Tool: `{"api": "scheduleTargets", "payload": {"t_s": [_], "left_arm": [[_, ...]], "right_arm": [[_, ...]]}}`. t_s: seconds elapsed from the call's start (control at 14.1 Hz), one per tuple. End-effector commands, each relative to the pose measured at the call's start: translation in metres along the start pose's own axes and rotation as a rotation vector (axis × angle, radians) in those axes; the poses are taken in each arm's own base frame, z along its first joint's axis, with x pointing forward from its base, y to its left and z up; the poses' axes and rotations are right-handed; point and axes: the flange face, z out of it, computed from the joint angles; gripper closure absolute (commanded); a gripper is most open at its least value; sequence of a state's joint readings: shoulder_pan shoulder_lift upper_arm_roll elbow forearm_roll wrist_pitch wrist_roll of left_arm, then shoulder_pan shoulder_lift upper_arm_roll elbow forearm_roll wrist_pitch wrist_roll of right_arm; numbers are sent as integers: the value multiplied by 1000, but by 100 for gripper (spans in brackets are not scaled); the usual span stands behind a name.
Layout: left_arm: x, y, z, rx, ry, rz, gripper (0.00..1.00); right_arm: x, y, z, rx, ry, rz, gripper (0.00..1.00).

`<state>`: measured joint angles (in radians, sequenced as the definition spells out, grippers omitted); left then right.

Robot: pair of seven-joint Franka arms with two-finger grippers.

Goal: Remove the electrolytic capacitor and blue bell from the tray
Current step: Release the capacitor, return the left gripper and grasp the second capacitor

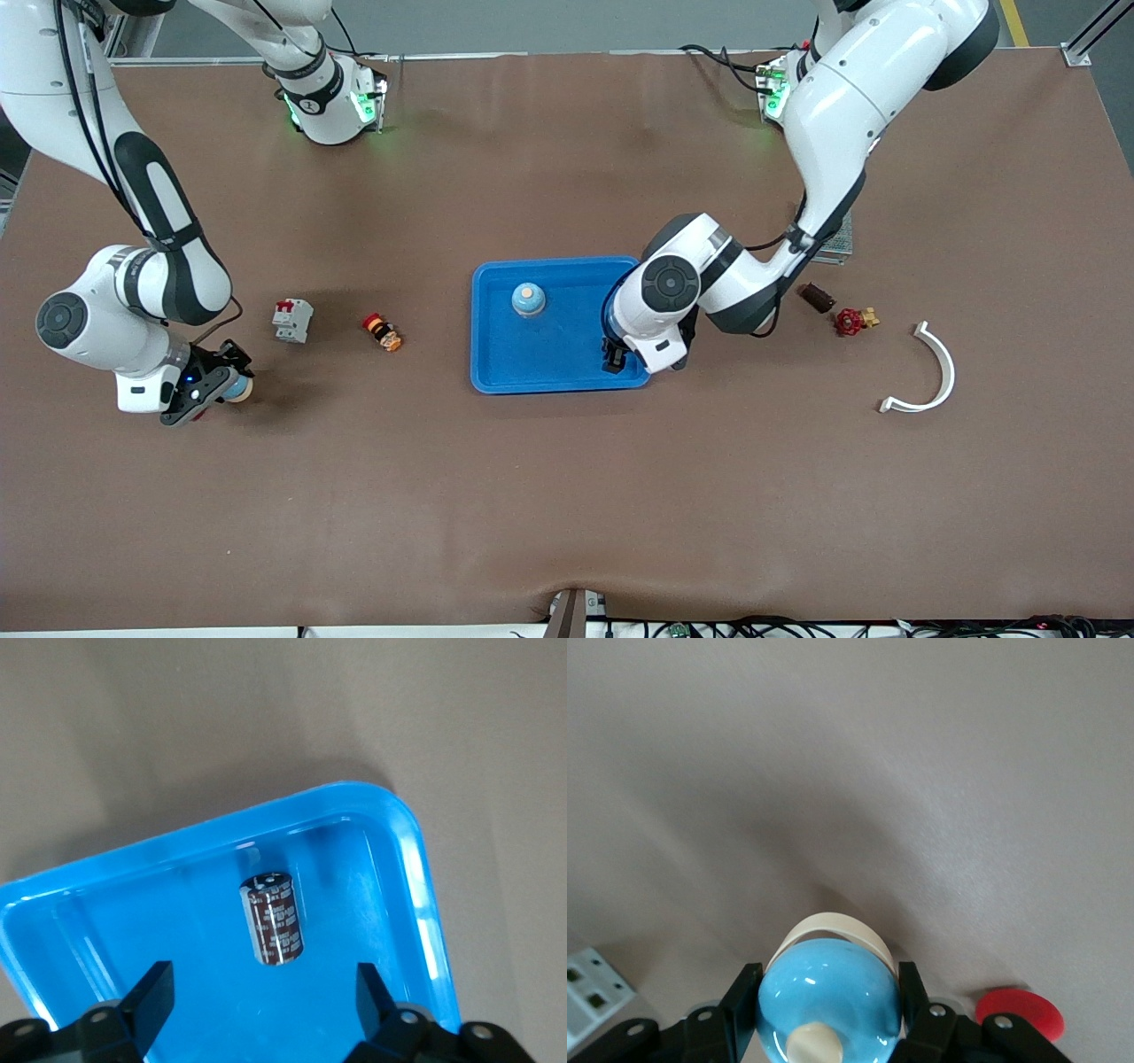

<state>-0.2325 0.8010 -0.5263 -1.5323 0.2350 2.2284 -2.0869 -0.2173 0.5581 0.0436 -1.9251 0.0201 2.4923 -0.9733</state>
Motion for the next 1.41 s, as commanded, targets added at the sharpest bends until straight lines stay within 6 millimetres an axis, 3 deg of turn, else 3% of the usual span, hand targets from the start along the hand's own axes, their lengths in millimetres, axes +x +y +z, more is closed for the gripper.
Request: {"api": "scheduleTargets", "payload": {"t_s": [0.0,0.5,0.71,0.85,0.99,1.13,1.34], "left_arm": [[-9,2,17,-10,24,-20,17],[-3,-2,43,19,47,-19,34],[-1,-1,45,22,49,-17,49],[-2,-1,44,21,49,-9,65],[-2,-1,42,18,50,-4,82],[-2,1,34,4,51,-3,98],[3,4,10,-9,67,5,100]], "right_arm": [[-7,3,10,6,16,-13,57],[-6,2,18,6,19,-14,56],[-5,3,17,3,21,-11,51],[-4,2,17,5,20,-11,46],[-5,3,16,4,22,-5,28],[-5,3,16,14,29,13,0],[-2,4,11,22,42,35,0]]}}
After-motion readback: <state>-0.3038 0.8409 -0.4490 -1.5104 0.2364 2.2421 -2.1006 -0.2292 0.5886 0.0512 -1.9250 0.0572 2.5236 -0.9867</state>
